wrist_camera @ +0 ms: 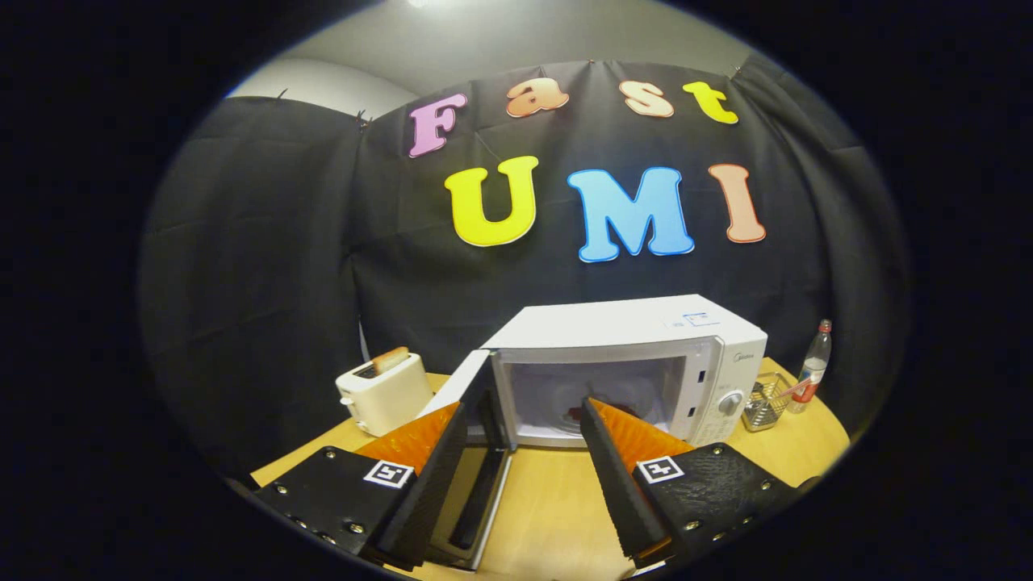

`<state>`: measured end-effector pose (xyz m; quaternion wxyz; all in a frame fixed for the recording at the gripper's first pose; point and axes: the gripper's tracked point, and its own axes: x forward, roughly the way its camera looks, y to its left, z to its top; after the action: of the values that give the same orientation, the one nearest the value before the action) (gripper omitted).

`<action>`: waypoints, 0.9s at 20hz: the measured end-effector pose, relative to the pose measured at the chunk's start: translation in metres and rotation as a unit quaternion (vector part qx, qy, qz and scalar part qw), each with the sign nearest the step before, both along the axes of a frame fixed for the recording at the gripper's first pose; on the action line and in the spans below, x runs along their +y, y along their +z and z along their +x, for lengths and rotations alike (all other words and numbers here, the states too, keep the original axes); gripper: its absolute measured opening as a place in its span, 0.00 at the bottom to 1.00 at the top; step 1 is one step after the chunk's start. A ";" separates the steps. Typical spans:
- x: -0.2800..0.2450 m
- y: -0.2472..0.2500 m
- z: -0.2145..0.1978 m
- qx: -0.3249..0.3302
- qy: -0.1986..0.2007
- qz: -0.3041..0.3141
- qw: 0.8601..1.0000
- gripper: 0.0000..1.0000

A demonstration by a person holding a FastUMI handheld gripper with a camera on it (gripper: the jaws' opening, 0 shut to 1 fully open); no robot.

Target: Open the microwave, put the food inside, and close the microwave door.

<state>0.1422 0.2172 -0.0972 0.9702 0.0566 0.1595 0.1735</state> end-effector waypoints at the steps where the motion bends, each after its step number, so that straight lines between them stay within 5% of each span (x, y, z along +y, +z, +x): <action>1: 0.008 0.004 -0.008 -0.002 0.008 -0.001 1.000 0.86; 18: 0.165 -0.022 -0.124 0.020 0.178 0.013 0.984 0.86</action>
<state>0.0180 0.3823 -0.1191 0.9193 0.0436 0.1846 0.3447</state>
